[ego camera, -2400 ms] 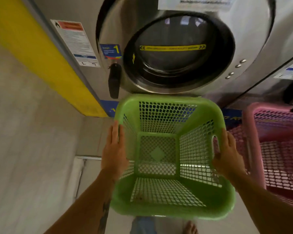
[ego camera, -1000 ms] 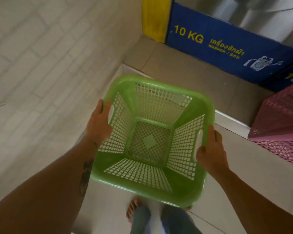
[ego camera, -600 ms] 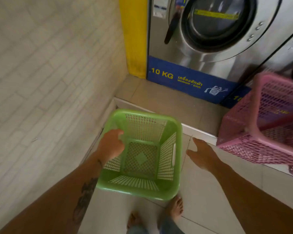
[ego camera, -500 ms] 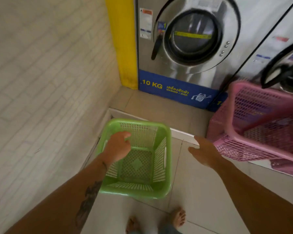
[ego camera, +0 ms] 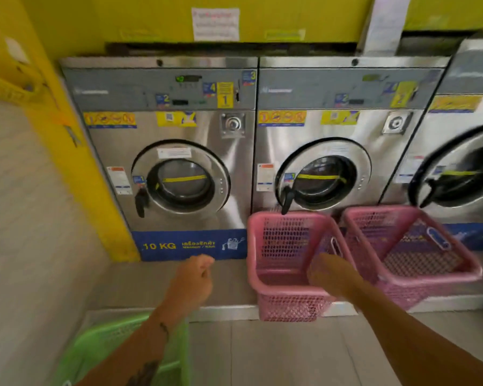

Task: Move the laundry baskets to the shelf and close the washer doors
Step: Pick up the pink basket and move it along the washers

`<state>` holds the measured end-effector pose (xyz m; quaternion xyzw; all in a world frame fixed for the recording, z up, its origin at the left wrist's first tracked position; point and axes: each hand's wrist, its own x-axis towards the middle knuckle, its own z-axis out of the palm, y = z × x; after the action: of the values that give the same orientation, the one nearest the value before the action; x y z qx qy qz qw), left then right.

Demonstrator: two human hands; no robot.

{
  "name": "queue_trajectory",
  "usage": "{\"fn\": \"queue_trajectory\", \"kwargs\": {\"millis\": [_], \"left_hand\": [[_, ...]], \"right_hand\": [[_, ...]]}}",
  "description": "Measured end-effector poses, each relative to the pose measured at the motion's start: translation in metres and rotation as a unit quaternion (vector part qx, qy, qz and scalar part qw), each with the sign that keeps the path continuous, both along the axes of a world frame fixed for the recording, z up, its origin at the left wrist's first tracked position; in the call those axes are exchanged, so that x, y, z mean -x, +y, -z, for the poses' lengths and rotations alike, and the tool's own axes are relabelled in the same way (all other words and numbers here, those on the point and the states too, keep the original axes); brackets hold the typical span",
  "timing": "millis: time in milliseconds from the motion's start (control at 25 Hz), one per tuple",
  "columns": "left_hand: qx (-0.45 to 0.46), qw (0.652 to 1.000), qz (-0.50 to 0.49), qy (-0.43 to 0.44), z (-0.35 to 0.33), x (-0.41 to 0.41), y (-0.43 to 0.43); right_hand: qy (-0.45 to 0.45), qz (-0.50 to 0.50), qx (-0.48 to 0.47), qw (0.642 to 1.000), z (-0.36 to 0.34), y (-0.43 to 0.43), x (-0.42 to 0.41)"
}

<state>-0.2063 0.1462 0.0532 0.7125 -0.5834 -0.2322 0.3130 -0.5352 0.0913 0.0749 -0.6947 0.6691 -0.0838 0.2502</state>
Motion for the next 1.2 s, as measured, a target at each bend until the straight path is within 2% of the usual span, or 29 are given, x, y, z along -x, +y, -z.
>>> {"fn": "queue_trajectory", "kwargs": {"millis": [160,360,520,680,840,1040,1200], "left_hand": [[0.011,1.0,0.009,-0.012,-0.002,0.091,-0.046],[0.016,0.999,0.005,-0.032,0.005,0.158,-0.084],[-0.032,0.992,0.002,-0.126,0.028,0.165,-0.134],[-0.055,0.979,0.023,-0.194,0.064,0.159,-0.2],[-0.099,0.971,0.039,-0.212,0.111,0.149,-0.27],[-0.134,0.96,0.055,-0.241,0.185,0.131,-0.326],[-0.191,0.961,0.065,-0.19,0.241,0.122,-0.331]], "right_hand": [[0.003,-0.044,0.001,0.999,-0.013,-0.03,0.093],[-0.005,-0.017,-0.012,1.0,-0.017,-0.074,0.161],[0.003,-0.029,0.002,1.0,0.007,-0.121,0.179],[0.001,-0.012,-0.044,0.999,0.058,-0.182,0.182],[0.102,-0.095,-0.021,0.99,0.111,-0.256,0.177],[0.077,0.02,-0.086,0.993,0.194,-0.315,0.166],[0.025,0.087,-0.093,0.992,0.244,-0.323,0.157]]}}
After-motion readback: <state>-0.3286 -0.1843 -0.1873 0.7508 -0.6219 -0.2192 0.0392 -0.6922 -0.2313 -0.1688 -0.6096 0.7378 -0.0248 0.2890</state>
